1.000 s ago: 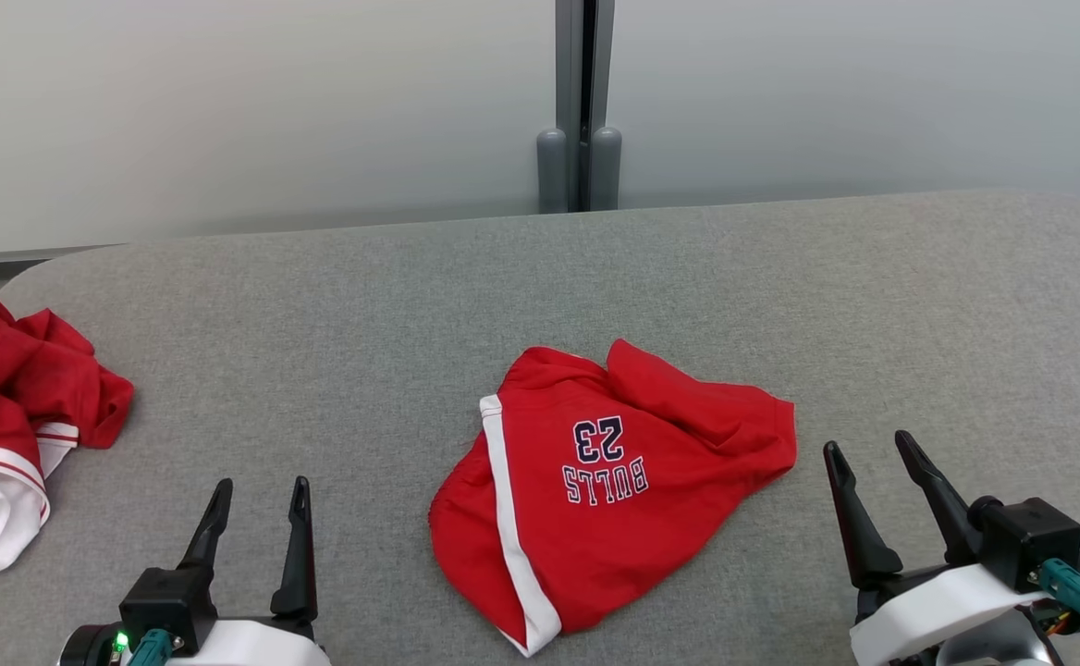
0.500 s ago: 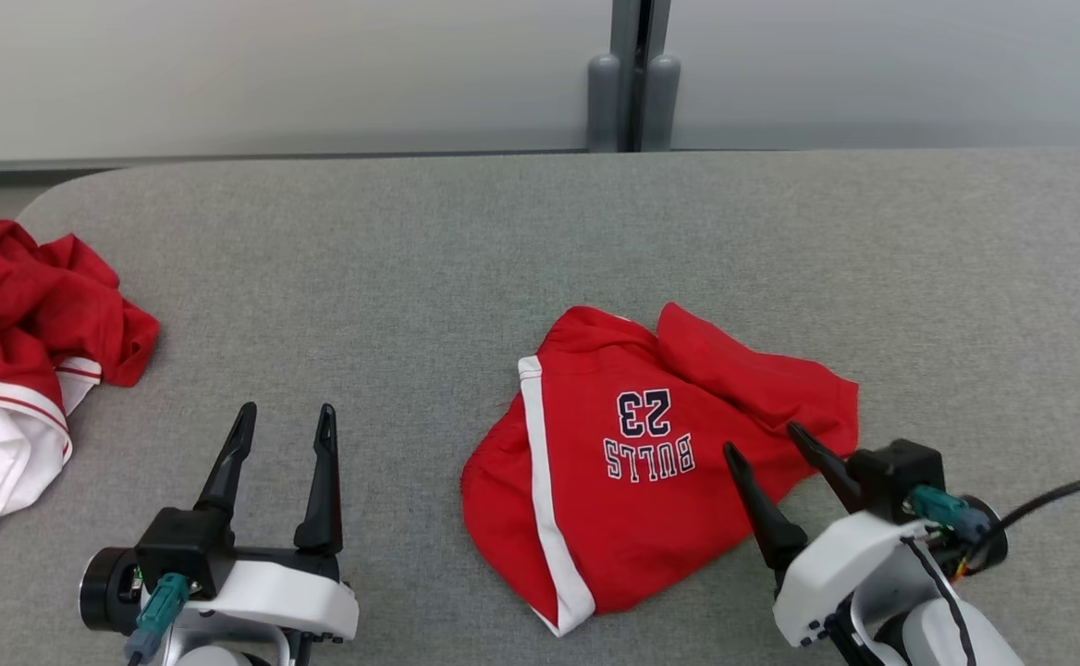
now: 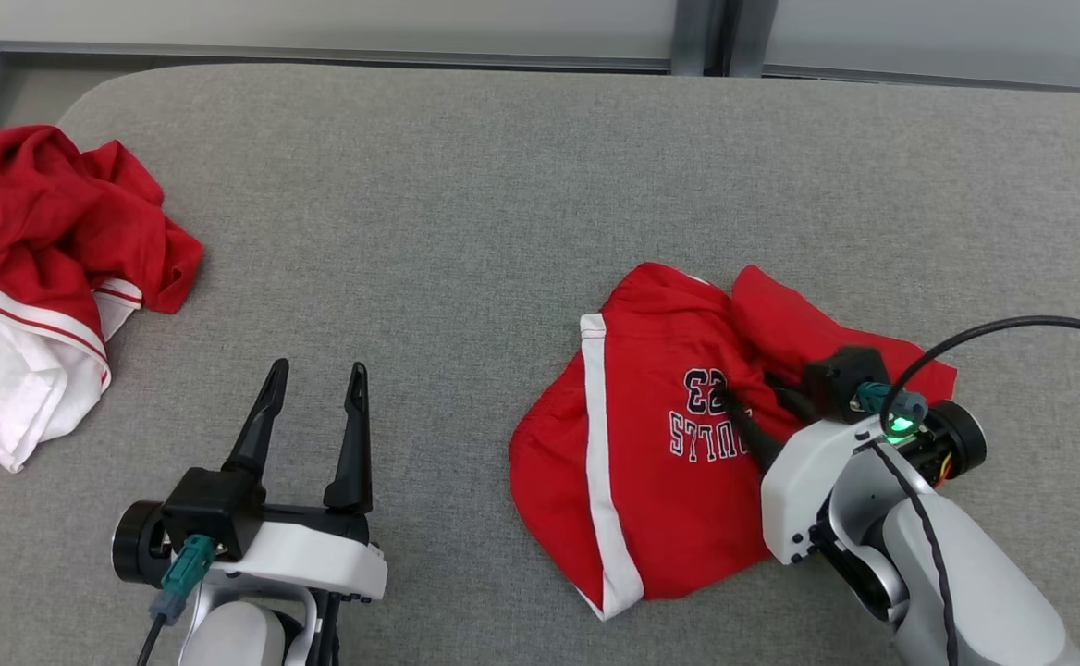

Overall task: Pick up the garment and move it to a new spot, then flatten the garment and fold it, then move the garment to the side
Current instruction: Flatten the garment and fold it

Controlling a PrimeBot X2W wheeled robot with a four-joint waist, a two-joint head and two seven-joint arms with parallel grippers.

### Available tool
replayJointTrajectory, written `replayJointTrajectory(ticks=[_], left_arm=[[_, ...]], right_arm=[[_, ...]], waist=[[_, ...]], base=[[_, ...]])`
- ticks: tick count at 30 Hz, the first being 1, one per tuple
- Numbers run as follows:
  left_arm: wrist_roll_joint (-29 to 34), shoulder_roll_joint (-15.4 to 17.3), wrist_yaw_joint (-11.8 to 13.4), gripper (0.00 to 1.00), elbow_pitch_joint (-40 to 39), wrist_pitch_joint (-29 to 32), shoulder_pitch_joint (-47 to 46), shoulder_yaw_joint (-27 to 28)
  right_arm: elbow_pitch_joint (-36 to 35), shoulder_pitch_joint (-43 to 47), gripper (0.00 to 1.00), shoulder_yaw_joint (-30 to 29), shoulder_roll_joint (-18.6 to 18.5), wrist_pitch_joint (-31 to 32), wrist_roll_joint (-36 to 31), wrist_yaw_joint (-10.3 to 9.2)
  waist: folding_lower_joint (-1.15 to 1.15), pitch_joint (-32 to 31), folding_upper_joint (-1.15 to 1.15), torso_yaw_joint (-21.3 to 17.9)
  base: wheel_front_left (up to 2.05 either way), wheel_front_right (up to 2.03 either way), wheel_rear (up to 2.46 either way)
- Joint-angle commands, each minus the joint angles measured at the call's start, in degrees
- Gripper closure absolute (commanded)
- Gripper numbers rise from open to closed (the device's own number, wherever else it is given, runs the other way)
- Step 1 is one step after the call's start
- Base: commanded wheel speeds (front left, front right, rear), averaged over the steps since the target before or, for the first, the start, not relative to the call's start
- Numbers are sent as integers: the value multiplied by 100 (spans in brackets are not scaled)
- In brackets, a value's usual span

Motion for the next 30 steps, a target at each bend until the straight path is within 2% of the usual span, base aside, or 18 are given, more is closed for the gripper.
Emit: replayJointTrajectory(ticks=[1,5,11,17,23,29,30], left_arm=[[-26,9,36,0,30,-34,-130,-15],[-62,6,59,0,50,-43,-154,-4],[-25,13,79,0,-3,-49,-175,73],[14,32,16,0,-72,-50,-183,95],[90,38,-20,0,-109,-45,-223,81],[111,38,-37,0,-99,-45,-250,66],[114,38,-33,0,-98,-45,-249,69]], right_arm=[[-11,-86,100,58,-84,-25,121,-1],[-154,-87,100,68,-120,-179,273,-1],[-514,78,100,-313,9,-422,497,0],[-756,402,100,-1182,227,-697,618,-1],[-622,817,100,-2168,505,-940,862,0],[-286,1221,100,-2602,670,-1190,1058,0],[-226,1276,92,-2649,688,-1241,1104,0]], waist=[[0,38,0,22],[0,46,0,-18],[0,4,0,-212],[0,-2,0,-380],[0,66,0,-487],[0,82,0,-555],[0,78,0,-570]], base=[[0,0,0],[0,0,0],[0,0,0],[0,0,0],[0,0,0],[0,0,0],[0,0,0]])
